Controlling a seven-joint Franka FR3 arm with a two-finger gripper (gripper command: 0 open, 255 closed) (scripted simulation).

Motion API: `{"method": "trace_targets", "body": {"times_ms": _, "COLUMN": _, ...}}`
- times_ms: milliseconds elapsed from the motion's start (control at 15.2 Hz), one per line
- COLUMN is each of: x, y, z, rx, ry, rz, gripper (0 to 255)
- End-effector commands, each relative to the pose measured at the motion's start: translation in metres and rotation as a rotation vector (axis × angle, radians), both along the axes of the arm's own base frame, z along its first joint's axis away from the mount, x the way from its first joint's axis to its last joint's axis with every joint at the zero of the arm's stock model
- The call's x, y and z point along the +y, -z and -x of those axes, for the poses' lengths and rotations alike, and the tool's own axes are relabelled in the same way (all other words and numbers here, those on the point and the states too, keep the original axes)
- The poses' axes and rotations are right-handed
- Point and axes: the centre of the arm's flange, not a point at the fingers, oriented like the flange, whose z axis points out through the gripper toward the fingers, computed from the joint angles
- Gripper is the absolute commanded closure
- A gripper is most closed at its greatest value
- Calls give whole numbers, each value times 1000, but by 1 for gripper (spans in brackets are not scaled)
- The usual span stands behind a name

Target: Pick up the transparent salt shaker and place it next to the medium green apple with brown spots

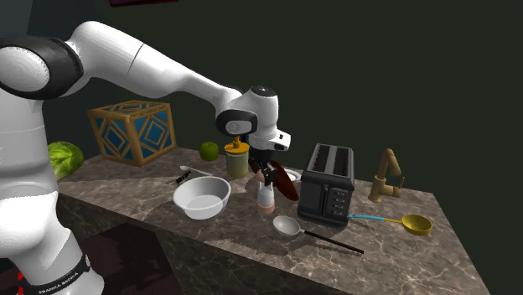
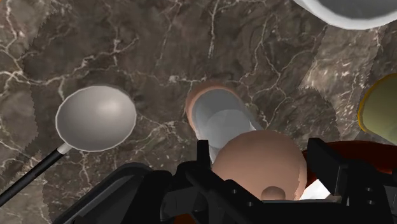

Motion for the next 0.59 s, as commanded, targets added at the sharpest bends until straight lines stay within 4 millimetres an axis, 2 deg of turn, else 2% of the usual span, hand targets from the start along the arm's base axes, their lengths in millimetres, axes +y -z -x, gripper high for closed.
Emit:
{"method": "trace_targets", "body": {"times_ms": 0, "x": 0, "y": 0, "z": 0, "rx": 0, "ry": 0, "rz": 0, "gripper": 255}}
{"method": "trace_targets", "body": {"times_ms": 462, "x": 0, "y": 0, "z": 0, "rx": 0, "ry": 0, "rz": 0, "gripper": 255}}
{"method": "trace_targets", "body": {"times_ms": 528, "x": 0, "y": -5, "z": 0, "rx": 0, "ry": 0, "rz": 0, "gripper": 255}}
